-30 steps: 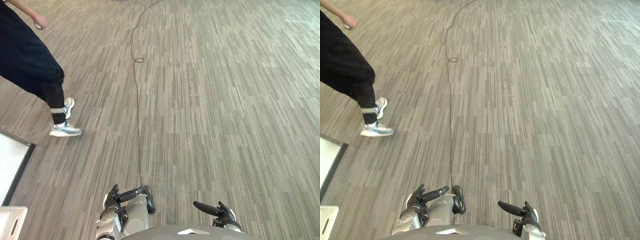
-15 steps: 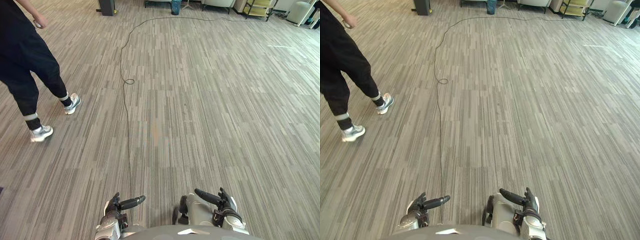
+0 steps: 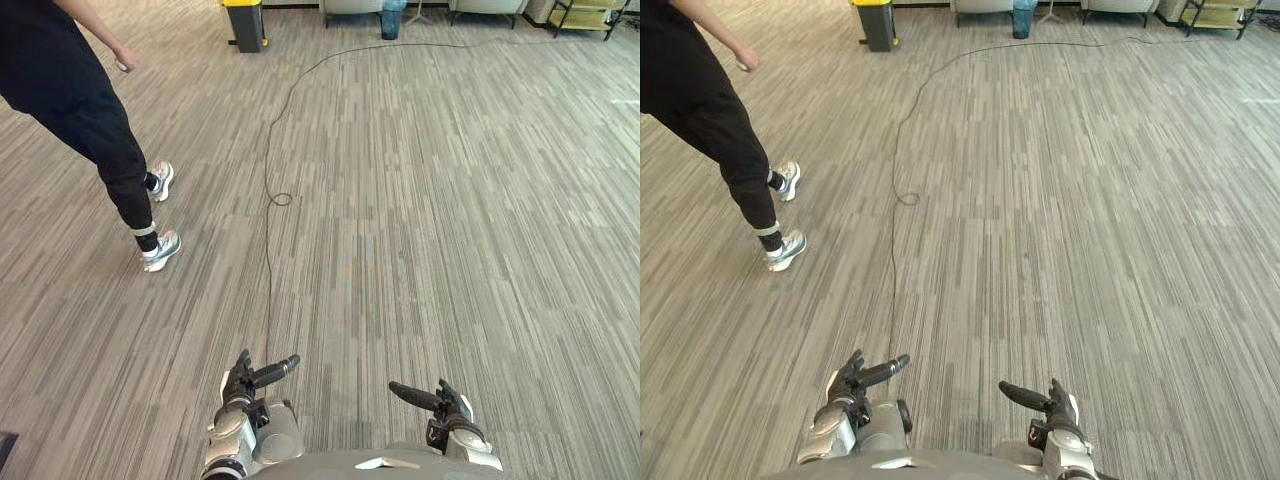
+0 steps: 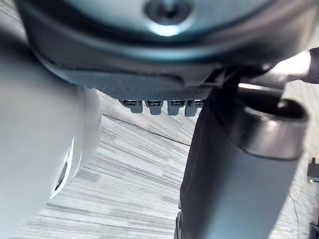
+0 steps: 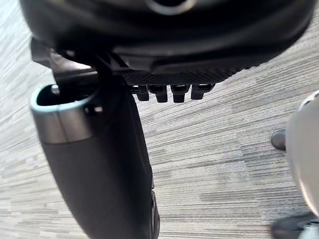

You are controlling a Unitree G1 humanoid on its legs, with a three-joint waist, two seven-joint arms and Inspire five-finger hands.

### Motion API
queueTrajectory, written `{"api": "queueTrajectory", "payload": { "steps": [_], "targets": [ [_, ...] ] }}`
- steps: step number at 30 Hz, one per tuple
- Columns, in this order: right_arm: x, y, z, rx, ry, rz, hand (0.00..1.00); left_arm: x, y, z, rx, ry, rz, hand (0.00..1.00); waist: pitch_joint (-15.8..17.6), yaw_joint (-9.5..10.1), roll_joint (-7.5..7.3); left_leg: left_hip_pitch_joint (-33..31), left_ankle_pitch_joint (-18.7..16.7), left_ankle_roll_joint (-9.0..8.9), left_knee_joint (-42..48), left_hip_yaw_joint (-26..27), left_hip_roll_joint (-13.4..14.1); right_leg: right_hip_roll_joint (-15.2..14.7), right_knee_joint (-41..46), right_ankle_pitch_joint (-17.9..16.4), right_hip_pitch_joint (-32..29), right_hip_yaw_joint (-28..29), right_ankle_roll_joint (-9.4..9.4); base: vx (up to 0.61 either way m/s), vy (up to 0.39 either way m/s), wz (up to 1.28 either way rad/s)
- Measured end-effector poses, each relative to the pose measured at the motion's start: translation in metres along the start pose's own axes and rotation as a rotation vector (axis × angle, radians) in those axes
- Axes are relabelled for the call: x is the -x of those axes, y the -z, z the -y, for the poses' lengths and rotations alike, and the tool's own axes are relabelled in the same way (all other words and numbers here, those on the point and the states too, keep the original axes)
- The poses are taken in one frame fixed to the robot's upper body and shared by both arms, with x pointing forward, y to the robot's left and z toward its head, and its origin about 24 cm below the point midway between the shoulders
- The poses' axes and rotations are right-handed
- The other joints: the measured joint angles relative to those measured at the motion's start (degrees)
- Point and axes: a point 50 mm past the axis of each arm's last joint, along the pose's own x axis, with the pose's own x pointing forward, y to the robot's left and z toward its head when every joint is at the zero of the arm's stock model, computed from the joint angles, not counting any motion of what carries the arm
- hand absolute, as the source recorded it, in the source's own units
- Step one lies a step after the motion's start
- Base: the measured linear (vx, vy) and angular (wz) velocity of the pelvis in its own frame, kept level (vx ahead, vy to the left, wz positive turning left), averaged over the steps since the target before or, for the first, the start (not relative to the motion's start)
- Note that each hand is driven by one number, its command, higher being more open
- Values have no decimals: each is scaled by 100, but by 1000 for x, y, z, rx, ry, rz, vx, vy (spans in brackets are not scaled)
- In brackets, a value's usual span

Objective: Pick up cushions and gather them together orderly.

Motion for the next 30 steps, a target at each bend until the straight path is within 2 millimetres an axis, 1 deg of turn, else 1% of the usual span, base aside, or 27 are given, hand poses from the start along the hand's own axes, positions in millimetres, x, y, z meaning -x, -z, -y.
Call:
{"api": "queueTrajectory", "payload": {
  "steps": [1, 2, 3, 4, 6, 7, 8, 9, 10, 11, 12, 13, 14, 16, 17, 18, 19, 20, 21, 22, 23, 24, 25, 26, 27, 29, 30],
  "targets": [
    [0, 2, 0, 0, 3, -7, 100, 0, 0, 0, 1, 1, -1, 100, -4, 24, -2, 10, 313, 21, -848, 22, -172, -78, -33, -7, 161, 118, 12, 709, 294, -62],
    [1, 5, -1, 1, 4, -18, 100, 0, 2, -2, 1, -4, -12, 100, -46, 121, -57, 114, 1102, 429, -1164, -67, -354, -185, -22, -46, 277, 375, 67, 722, 285, -53],
    [2, 7, -9, -11, -12, -24, 100, -3, -2, -9, -18, -16, -8, 100, -123, 82, -279, 140, 893, 409, -1124, 18, -542, -391, 10, 17, 244, 485, 17, 870, 334, -32],
    [4, 9, -16, -21, -29, -32, 100, -3, -4, -10, -20, -22, -2, 100, -142, 78, -348, 51, 567, 587, -731, 7, -506, -401, 149, 457, 159, 802, 92, 708, 280, 3],
    [4, 11, -21, -25, -48, -41, 100, -4, -3, -20, -39, -38, -22, 100, -129, 101, -411, 5, 274, 833, 290, -55, -321, -419, 379, 1072, 357, 1210, 142, 766, 353, -5],
    [5, 15, -19, -53, -39, -50, 100, -1, 5, -28, -45, -57, -50, 100, -254, 129, -410, -139, -129, 654, 803, -127, -357, -458, 924, 1379, 315, 1324, 351, 547, 259, -2],
    [6, 20, -12, -65, -17, -59, 100, 1, 9, -29, -55, -58, -60, 100, -392, 94, -461, -25, -135, 610, 453, -213, -437, -471, 1238, 1422, 194, 1347, 442, 511, 236, 0],
    [7, 24, -3, -84, 12, -60, 100, 2, 14, -34, -66, -63, -81, 100, -468, 94, -602, 389, -583, 582, 117, -220, -724, -623, 2759, 1745, -304, 1573, 1004, 408, 136, 4],
    [7, 26, -3, -82, 11, -65, 100, 1, 14, -36, -90, -68, -89, 100, -475, 92, -640, 524, -740, 585, 100, -167, -806, -664, 3559, 1895, -702, 1659, 1381, 502, 128, -8],
    [7, 25, -3, -79, 8, -63, 100, 0, 13, -35, -107, -64, -99, 100, -468, 84, -636, 665, -844, 563, 87, -134, -824, -676, 4216, 1939, -1077, 1632, 1530, 386, 54, -22],
    [6, 23, -3, -73, 2, -54, 100, -1, 16, -33, -114, -58, -121, 100, -400, 47, -574, 969, -960, 519, 6, -113, -817, -758, 4981, 1865, -1534, 1342, 1431, 518, 93, -50],
    [4, 12, 7, -60, 10, -15, 100, 1, 22, -27, -131, -38, -146, 100, -263, -51, -406, 1651, -1036, 419, -425, 38, -765, -908, 5727, 1402, -2305, 783, 768, 423, 78, -56],
    [3, 10, 8, -59, 13, -5, 100, 1, 24, -24, -140, -29, -150, 100, -229, -54, -338, 1889, -1068, 402, -606, 96, -734, -899, 5794, 1233, -2548, 628, 621, 433, 75, -61],
    [3, 2, 15, -69, 32, 35, 100, 2, 27, -20, -159, -10, -159, 100, -156, -150, -208, 2665, -1105, 157, -1218, 298, -611, -798, 5320, 728, -3378, -114, 492, 462, 35, -45],
    [3, 0, 14, -73, 32, 47, 100, 2, 26, -21, -165, -9, -157, 100, -148, -196, -247, 2862, -1111, 59, -1373, 334, -606, -796, 5015, 676, -3550, -338, 487, 699, -32, -30],
    [3, -3, 11, -83, 27, 65, 100, 1, 25, -21, -167, -8, -155, 100, -113, -264, -311, 3305, -1116, -114, -1685, 456, -593, -786, 4094, 604, -3816, -867, 382, 686, -98, -19],
    [3, -7, 9, -99, 20, 78, 100, 1, 26, -18, -173, 2, -163, 100, -113, -349, -297, 3614, -1177, -274, -1871, 541, -542, -724, 3230, 633, -4004, -1247, 355, 725, -118, -17],
    [3, -7, 9, -100, 19, 78, 100, 1, 26, -18, -173, 2, -163, 100, -113, -350, -296, 3625, -1176, -275, -1874, 543, -541, -720, 3211, 634, -4011, -1254, 353, 662, -145, -19],
    [2, -9, 8, -113, 15, 82, 100, 1, 28, -14, -169, 9, -170, 100, -119, -374, -280, 3882, -1176, -304, -2083, 697, -525, -579, 2255, 815, -4125, -1512, 232, 744, -176, -12],
    [2, -9, 7, -126, 12, 79, 100, 2, 30, -11, -171, 18, -177, 100, -129, -409, -233, 4164, -1137, -375, -2228, 704, -499, -376, 1800, 1700, -4046, -1591, -253, 772, -185, -29],
    [0, -13, 10, -121, 16, 80, 100, 3, 33, -7, -159, 25, -194, 100, -164, -363, -40, 4302, -898, -596, -2237, 713, -262, -167, 1964, 1490, -3994, -1687, -753, 657, -176, -13],
    [0, -14, 11, -121, 18, 81, 100, 2, 33, -2, -157, 42, -194, 100, -168, -373, -40, 4287, -595, -734, -2133, 634, -242, -210, 2196, 1230, -4002, -1668, -843, 609, -223, -14],
    [-1, -13, 16, -137, 36, 71, 100, 3, 34, 9, -141, 67, -196, 100, -145, -397, 0, 4280, 28, -741, -1674, 440, -156, -263, 2501, 923, -3856, -1686, -939, 846, -373, -4],
    [0, -8, 15, -140, 36, 55, 100, 3, 34, 12, -126, 69, -193, 100, -143, -443, 60, 3850, 762, -684, -326, -18, 178, -120, 2237, 669, -3327, -1677, -823, 821, -365, -14],
    [1, -8, 17, -122, 34, 57, 100, 3, 33, 13, -106, 64, -186, 100, -155, -458, 154, 3342, 1084, -571, 896, -410, 441, 70, 1912, 589, -2987, -1634, -735, 656, -285, -39],
    [0, -10, 16, -116, 37, 63, 100, 2, 27, 15, -66, 56, -159, 100, -109, -365, 277, 2399, 1074, -497, 3122, -790, 795, 503, 1410, 512, -2295, -1304, -846, 549, -139, -80],
    [0, -10, 15, -114, 32, 63, 100, 2, 26, 14, -63, 51, -151, 100, -89, -352, 258, 2225, 1023, -468, 3414, -805, 820, 573, 1300, 489, -2122, -1206, -850, 675, -96, -102]
  ]
}}
